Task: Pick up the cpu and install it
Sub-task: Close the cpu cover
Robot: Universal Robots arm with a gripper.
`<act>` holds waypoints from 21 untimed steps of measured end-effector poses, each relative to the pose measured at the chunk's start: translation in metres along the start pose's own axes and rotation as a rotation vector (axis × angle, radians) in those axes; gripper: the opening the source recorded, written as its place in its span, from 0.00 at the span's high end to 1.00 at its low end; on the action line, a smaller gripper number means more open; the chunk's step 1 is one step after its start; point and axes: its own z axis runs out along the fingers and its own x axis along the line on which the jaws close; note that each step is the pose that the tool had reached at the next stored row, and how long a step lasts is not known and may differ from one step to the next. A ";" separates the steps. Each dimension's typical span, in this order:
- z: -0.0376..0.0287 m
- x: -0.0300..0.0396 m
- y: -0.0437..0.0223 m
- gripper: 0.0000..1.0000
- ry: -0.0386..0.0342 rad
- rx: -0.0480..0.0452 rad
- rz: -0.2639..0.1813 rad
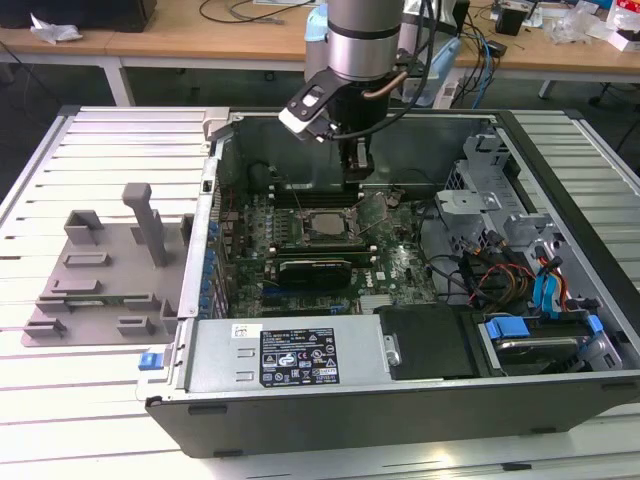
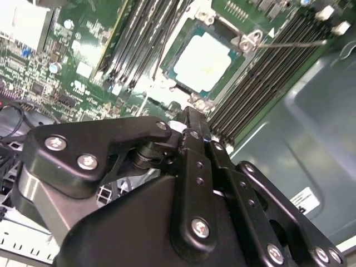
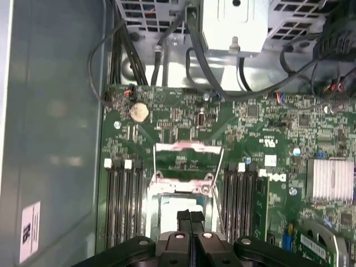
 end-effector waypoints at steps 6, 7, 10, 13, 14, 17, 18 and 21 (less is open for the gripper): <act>0.0007 -0.0006 0.0160 0.89 0.0001 0.0000 0.000; 0.0009 -0.0008 0.0206 0.89 -0.0001 0.0001 0.000; 0.0013 -0.0011 0.0289 0.89 -0.0001 0.0000 0.000; 0.0020 -0.0015 0.0387 0.89 0.0001 0.0000 0.000; 0.0022 -0.0017 0.0425 0.89 0.0000 0.0003 0.000; 0.0043 -0.0022 0.0540 0.89 0.0000 0.0005 0.000; 0.0050 -0.0023 0.0567 0.89 0.0001 0.0008 0.000; 0.0278 -0.0034 0.0765 0.89 0.0003 0.0076 0.000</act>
